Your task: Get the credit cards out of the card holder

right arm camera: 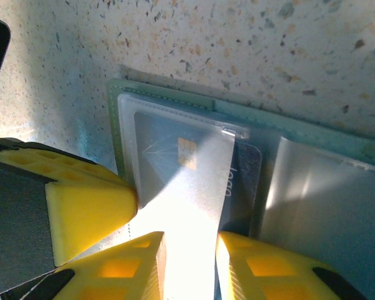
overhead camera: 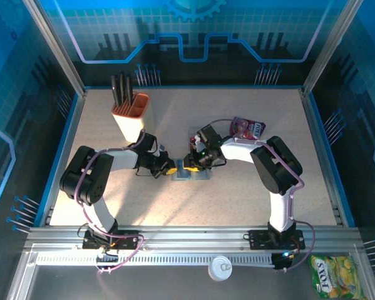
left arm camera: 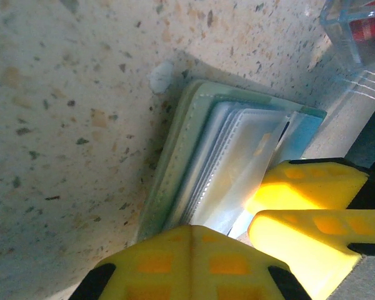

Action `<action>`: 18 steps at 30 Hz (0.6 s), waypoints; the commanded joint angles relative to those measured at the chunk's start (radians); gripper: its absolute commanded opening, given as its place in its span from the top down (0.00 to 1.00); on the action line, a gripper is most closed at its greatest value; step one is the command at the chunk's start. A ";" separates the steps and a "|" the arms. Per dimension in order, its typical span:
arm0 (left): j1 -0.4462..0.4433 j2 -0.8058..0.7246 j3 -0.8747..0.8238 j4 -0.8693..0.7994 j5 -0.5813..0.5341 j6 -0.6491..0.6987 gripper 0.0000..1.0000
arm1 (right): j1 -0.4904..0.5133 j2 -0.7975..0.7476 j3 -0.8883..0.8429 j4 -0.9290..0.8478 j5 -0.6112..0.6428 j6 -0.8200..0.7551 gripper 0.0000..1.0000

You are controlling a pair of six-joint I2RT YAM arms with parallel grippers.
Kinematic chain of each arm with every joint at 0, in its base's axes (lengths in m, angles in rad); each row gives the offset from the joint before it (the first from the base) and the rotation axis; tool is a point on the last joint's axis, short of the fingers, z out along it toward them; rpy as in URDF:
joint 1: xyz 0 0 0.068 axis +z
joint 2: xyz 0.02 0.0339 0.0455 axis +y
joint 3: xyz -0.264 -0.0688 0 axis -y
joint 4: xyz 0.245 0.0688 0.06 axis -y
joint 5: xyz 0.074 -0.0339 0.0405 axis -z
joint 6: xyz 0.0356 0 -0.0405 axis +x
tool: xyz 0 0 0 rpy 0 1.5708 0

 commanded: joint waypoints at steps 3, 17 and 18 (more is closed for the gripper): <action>0.008 -0.001 -0.015 -0.032 0.002 0.024 0.95 | 0.017 -0.010 0.021 -0.105 0.061 -0.051 0.70; 0.010 -0.028 0.027 -0.083 0.000 0.033 0.95 | 0.023 -0.038 0.029 -0.120 0.069 -0.058 0.70; 0.010 -0.033 0.034 -0.091 -0.001 0.036 0.95 | 0.023 -0.040 0.030 -0.120 0.070 -0.058 0.70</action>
